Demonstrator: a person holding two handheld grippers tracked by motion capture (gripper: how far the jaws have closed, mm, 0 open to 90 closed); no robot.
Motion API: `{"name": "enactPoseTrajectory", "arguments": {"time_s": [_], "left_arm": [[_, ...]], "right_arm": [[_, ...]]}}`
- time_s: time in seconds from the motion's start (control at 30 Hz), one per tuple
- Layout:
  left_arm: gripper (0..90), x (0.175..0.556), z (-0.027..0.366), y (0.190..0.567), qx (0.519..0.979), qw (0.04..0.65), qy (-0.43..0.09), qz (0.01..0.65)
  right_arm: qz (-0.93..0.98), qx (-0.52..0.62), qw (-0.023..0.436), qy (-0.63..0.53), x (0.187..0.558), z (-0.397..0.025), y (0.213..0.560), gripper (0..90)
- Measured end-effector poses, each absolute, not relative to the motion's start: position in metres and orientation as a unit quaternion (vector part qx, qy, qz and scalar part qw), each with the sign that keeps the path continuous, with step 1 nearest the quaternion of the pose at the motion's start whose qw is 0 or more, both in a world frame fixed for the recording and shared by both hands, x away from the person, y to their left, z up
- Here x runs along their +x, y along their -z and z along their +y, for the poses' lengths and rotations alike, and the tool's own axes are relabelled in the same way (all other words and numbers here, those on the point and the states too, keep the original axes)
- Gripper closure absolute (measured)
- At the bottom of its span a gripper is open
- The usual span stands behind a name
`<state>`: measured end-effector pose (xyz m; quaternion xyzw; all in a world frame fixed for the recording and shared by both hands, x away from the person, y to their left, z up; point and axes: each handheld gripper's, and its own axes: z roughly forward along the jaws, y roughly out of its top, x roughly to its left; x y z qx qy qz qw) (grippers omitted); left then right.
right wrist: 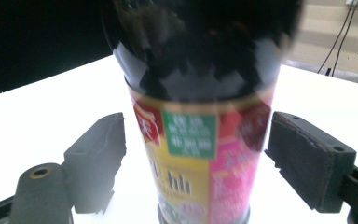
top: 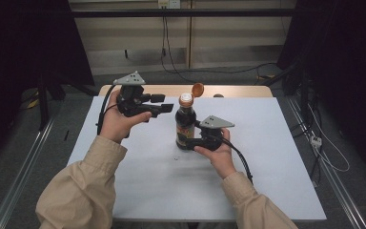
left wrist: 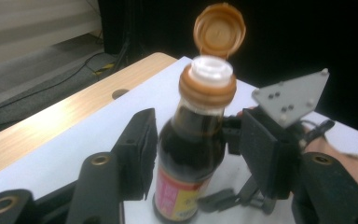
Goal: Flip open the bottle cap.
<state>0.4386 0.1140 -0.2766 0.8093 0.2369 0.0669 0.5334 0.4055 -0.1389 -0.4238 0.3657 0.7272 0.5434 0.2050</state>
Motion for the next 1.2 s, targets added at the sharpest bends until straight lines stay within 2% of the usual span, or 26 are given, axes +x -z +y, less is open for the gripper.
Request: {"name": "enactPoseTrajectory", "arguments": {"time_s": [0.2, 0.43, 0.77, 1.2], "left_arm": [[32.9, 0.435, 0.123, 0.298, 0.799, 0.546, -0.078, 0.24], [24.9, 0.431, 0.129, 0.318, 0.805, 0.535, -0.078, 0.245], [19.3, 0.419, 0.144, 0.347, 0.807, 0.531, -0.07, 0.248], [17.7, 0.404, 0.164, 0.377, 0.805, 0.528, -0.066, 0.263]], "right_arm": [[0.736, 0.369, 0.193, -0.534, 0.397, -0.152, 0.426, 16.8], [0.74, 0.37, 0.189, -0.529, 0.388, -0.167, 0.425, 15.9], [0.746, 0.367, 0.18, -0.526, 0.375, -0.181, 0.425, 16.0], [0.755, 0.367, 0.174, -0.515, 0.353, -0.201, 0.431, 16.5]]}}
